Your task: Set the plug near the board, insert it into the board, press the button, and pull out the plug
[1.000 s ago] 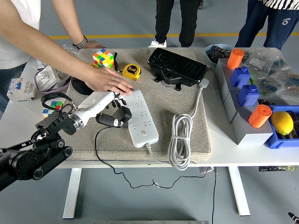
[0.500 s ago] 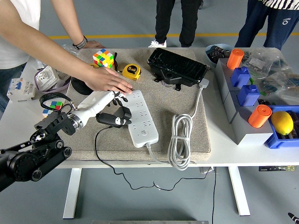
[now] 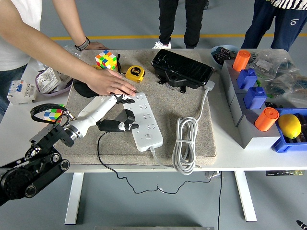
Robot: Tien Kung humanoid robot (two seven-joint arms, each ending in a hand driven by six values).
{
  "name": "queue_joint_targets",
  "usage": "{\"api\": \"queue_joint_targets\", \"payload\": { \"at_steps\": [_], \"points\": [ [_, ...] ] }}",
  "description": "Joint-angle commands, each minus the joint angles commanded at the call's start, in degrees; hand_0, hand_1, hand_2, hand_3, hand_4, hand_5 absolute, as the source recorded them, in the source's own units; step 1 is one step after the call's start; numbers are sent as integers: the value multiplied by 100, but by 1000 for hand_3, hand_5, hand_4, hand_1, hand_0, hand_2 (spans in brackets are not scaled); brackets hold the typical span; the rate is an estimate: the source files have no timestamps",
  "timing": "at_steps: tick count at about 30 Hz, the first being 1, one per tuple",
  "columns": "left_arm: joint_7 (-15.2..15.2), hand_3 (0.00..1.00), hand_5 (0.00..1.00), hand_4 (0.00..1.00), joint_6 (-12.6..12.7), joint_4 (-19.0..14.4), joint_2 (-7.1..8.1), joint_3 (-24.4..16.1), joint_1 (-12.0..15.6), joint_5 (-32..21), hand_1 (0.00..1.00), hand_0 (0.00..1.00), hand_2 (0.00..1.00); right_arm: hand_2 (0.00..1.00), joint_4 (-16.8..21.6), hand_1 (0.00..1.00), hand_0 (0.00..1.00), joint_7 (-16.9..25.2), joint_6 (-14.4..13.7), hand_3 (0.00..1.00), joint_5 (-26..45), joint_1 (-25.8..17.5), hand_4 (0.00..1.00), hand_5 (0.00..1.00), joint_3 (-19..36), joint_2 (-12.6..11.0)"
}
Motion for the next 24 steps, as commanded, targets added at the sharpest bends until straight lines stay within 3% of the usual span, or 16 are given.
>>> {"api": "queue_joint_targets", "payload": {
  "at_steps": [2,3,12,24],
  "points": [
    [-60,781,801,899,116,-55,6,-35,134,-22,782,746,792,604,3,614,604,2,0,549,-3,-9,952,382,11,11],
    [-31,816,805,799,161,-85,7,-83,219,-3,819,783,826,604,2,614,604,1,1,549,-5,-12,951,381,10,14],
    [95,813,823,800,331,-235,77,-264,670,154,818,781,821,603,17,615,604,14,1,549,-26,-38,951,381,52,15],
    [203,807,820,807,251,-187,86,-212,698,375,821,785,828,603,21,615,605,23,0,550,-19,-18,951,382,80,27]
  ]
}}
